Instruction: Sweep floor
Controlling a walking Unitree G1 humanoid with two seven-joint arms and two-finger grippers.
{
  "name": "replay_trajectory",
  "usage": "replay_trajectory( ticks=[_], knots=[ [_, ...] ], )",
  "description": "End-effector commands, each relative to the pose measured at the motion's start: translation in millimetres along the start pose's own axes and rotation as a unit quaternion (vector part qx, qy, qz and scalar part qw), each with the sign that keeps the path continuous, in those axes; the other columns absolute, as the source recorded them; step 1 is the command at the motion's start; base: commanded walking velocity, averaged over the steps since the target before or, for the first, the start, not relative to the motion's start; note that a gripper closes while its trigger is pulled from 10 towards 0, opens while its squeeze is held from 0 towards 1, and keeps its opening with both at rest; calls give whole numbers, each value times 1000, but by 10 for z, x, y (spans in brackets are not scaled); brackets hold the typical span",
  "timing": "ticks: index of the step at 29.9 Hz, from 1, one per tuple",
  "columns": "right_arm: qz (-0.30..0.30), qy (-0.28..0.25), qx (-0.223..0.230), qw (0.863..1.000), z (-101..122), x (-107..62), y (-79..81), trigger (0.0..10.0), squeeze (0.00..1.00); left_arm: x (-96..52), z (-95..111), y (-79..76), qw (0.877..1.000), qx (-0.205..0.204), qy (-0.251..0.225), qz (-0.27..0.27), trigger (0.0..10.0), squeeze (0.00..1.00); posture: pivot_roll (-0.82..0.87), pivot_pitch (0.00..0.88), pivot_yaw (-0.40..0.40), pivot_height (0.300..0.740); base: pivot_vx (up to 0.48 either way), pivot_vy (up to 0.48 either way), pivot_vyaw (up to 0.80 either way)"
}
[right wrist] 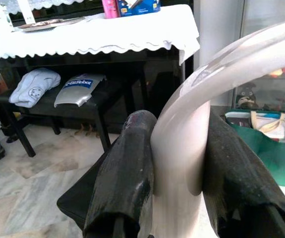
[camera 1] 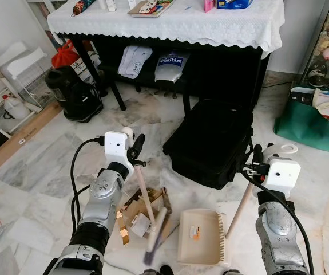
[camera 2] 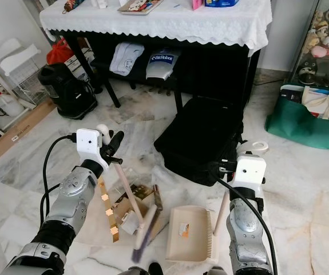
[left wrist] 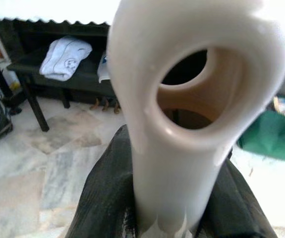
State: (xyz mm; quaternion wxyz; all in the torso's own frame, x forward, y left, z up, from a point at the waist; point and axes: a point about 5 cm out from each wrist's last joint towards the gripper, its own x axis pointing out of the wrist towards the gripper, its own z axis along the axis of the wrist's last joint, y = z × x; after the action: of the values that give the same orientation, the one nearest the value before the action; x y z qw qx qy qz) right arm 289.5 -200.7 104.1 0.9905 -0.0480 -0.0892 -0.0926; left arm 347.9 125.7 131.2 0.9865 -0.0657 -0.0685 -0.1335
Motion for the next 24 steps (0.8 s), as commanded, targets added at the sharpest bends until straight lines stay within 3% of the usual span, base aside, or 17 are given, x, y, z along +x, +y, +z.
replay_trajectory(
  ticks=[1, 8, 13, 15, 19, 22, 24],
  knots=[
    [7, -8, 13, 1000, 21, 9, 67, 10000, 0, 6, 94, 78, 999, -31, -15, 15, 10000, 0, -128, 105, 220, 740, 0, 0, 0],
    [7, -9, 14, 1000, 22, 14, 73, 10000, 0, 39, 235, 83, 995, -84, -38, 27, 10000, 0, -124, 100, 221, 740, 0, 0, 0],
    [7, -9, 14, 1000, 20, 18, 66, 10000, 0, 71, 592, 118, 989, -92, -105, 41, 10000, 0, -121, 97, 222, 740, 0, 0, 0],
    [7, -9, 14, 1000, 15, 16, 64, 10000, 0, 75, 790, 179, 983, -88, -146, 61, 10000, 0, -118, 96, 220, 740, 0, 0, 0],
    [8, -8, 14, 1000, 11, 15, 71, 10000, 0, 70, 937, 256, 978, -81, -177, 79, 10000, 0, -114, 95, 219, 740, 0, 0, 0],
    [10, -8, 16, 1000, 10, 17, 92, 10000, 0, 42, 1079, 357, 974, -33, -203, 100, 10000, 0, -111, 94, 218, 740, 0, 0, 0],
    [11, -8, 16, 1000, 10, 18, 97, 10000, 0, 30, 1066, 384, 974, -20, -198, 105, 10000, 0, -111, 94, 218, 740, 0, 0, 0]
  ],
)
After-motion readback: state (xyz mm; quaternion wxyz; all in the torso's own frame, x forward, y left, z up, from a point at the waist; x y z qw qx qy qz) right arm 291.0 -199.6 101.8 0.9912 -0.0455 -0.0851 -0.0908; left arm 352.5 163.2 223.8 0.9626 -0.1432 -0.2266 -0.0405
